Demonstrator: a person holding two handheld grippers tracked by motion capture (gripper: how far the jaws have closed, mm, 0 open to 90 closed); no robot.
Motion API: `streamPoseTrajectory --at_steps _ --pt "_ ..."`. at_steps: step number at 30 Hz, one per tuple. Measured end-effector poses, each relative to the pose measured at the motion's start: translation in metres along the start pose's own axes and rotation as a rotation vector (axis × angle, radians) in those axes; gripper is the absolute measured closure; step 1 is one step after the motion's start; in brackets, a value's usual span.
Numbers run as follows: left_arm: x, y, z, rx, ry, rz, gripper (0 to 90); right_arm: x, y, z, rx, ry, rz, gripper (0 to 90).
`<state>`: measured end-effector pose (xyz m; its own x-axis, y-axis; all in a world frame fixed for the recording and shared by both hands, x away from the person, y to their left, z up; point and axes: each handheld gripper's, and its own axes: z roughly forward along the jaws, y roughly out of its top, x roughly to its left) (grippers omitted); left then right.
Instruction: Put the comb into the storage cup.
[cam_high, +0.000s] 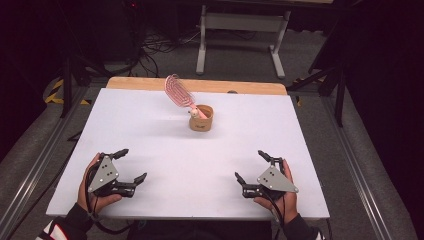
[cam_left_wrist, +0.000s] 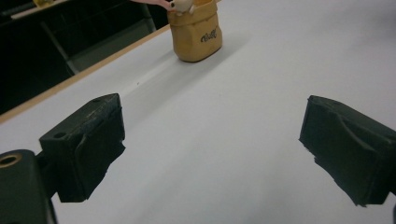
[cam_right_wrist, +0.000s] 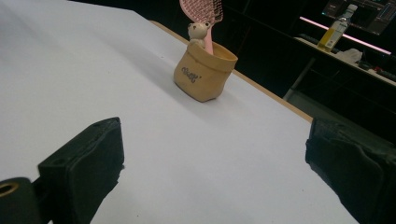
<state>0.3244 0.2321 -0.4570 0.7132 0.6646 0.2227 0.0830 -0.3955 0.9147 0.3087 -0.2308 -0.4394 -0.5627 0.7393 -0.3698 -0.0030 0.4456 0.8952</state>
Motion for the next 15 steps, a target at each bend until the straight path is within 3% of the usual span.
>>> streamPoseTrajectory --at_steps 4,15 --pt "-0.0004 -0.0073 0.0001 0.027 0.005 -0.007 7.3 0.0 -0.0023 0.0009 0.017 0.003 -0.001 4.9" --pt "0.0003 -0.0072 -0.0005 0.016 0.017 -0.019 6.3 -0.0004 -0.0043 0.0013 0.025 0.012 0.007 4.8"
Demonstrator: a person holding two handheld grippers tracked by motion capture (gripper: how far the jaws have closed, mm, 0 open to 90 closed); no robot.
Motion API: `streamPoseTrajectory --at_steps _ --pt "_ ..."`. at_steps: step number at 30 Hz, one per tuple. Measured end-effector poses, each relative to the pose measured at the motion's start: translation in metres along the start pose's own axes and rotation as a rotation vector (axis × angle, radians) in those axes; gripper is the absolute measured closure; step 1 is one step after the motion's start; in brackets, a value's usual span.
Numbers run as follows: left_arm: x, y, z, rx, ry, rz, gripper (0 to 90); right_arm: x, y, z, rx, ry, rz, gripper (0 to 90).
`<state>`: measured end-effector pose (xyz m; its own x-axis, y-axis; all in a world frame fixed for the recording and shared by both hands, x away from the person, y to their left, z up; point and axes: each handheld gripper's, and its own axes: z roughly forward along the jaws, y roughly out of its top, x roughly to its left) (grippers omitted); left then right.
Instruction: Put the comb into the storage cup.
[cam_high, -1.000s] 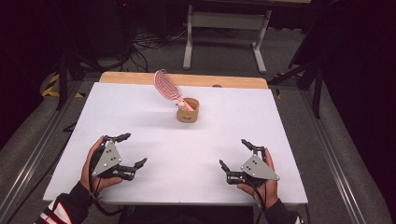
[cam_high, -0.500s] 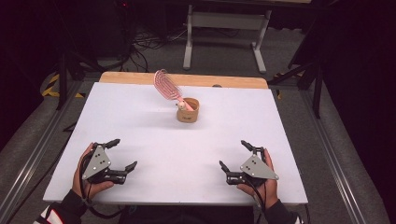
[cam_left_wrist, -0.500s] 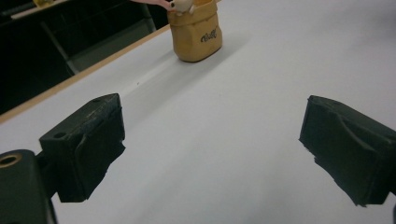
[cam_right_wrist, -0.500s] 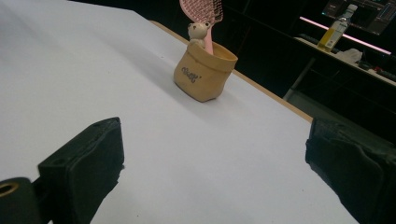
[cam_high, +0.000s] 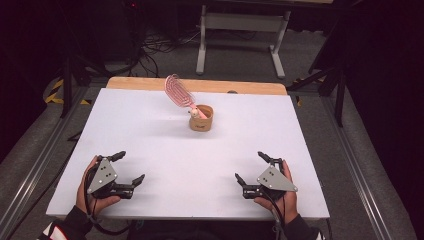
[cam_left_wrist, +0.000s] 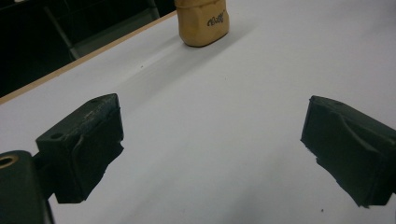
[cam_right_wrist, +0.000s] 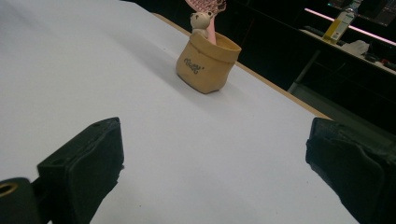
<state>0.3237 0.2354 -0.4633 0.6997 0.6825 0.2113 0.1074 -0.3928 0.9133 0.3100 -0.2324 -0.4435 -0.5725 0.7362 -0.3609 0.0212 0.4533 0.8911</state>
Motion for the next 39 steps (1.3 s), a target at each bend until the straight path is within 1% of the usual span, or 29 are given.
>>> streamPoseTrajectory --at_steps 3,6,9,11,15,19,25,29,33,39 --pt "0.0001 0.0006 -0.0001 -0.003 -0.004 -0.007 6.3 0.0002 0.0001 -0.0011 -0.002 0.0 0.0 4.8" --pt "-0.0007 0.0007 0.0008 0.005 -0.008 0.001 6.3 0.0006 0.0005 -0.002 -0.004 -0.006 -0.005 4.8" --pt "-0.0016 0.0008 0.0017 0.0 -0.016 0.001 6.3 0.0012 0.0008 -0.002 -0.005 -0.01 -0.012 4.8" --pt "-0.0019 0.0009 0.0017 0.006 -0.019 0.014 6.3 0.0016 0.0014 -0.0019 -0.003 -0.009 -0.013 4.8" --pt "-0.0018 0.0008 0.0013 -0.002 -0.031 0.006 6.4 0.0027 0.0026 -0.0025 -0.004 -0.016 -0.018 4.8" --pt "-0.0025 0.0011 0.0019 0.001 -0.031 0.007 6.4 0.0037 0.0035 -0.0025 -0.003 -0.02 -0.021 4.8" --pt "-0.001 0.0009 0.0024 0.006 -0.031 0.006 6.4 0.0028 0.0024 -0.0002 0.003 -0.017 -0.015 4.8" --pt "-0.0012 0.0005 0.0036 0.011 -0.042 0.004 6.4 0.0025 0.0016 0.0014 0.008 -0.02 -0.012 4.8" --pt "-0.0014 0.0001 0.0049 0.009 -0.042 0.0 6.5 0.0026 0.0016 0.0028 0.012 -0.018 -0.009 4.9" --pt "-0.0017 0.0002 0.0057 0.012 -0.052 -0.001 6.5 0.0036 0.0018 0.0028 0.012 -0.016 -0.017 5.0"
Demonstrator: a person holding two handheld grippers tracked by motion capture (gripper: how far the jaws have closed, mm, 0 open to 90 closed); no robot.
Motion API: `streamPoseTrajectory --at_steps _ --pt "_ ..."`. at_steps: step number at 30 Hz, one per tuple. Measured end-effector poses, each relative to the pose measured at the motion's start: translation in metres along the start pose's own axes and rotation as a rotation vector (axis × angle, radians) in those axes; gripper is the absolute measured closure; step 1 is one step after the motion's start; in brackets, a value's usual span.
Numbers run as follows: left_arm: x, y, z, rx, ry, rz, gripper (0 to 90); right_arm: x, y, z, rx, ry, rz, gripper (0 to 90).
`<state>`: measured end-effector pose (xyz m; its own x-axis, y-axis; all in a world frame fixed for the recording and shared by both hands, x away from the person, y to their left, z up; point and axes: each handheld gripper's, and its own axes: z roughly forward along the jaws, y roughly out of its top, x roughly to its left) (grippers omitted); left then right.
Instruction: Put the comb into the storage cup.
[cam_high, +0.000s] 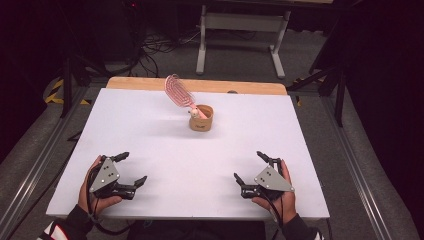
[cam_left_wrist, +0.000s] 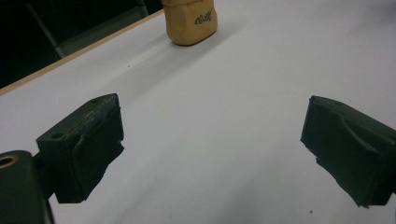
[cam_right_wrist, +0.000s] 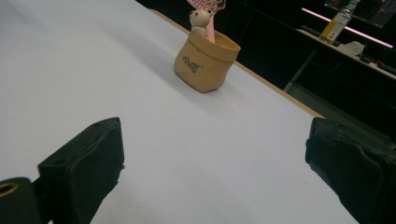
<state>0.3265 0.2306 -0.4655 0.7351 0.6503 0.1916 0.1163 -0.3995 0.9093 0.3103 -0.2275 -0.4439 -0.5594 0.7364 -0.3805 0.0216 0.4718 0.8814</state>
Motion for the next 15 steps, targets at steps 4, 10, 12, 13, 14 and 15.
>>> streamPoseTrajectory --at_steps 4,10,12,13,14,15 --pt "-0.0005 0.0004 0.0007 0.007 -0.002 0.005 6.4 0.0005 -0.0005 0.0 0.001 0.002 -0.006 5.1" --pt "0.0009 0.0019 0.002 0.007 0.001 0.01 6.3 0.0005 -0.0003 -0.0024 -0.005 -0.006 -0.027 5.0" --pt "0.0016 0.0024 0.0018 0.0 0.018 0.012 6.6 -0.0005 -0.001 -0.0028 -0.005 -0.008 -0.024 5.0" --pt "0.0022 0.0025 0.002 -0.003 0.017 0.006 6.8 -0.0009 -0.0013 -0.0029 -0.004 -0.015 -0.023 5.0" --pt "0.0027 0.0027 0.0022 -0.001 0.018 0.002 6.8 -0.0015 -0.0015 -0.0031 -0.005 -0.016 -0.02 5.0" --pt "0.0027 0.0027 0.0022 -0.001 0.018 0.002 6.8 -0.0015 -0.0015 -0.0031 -0.005 -0.016 -0.02 5.0"
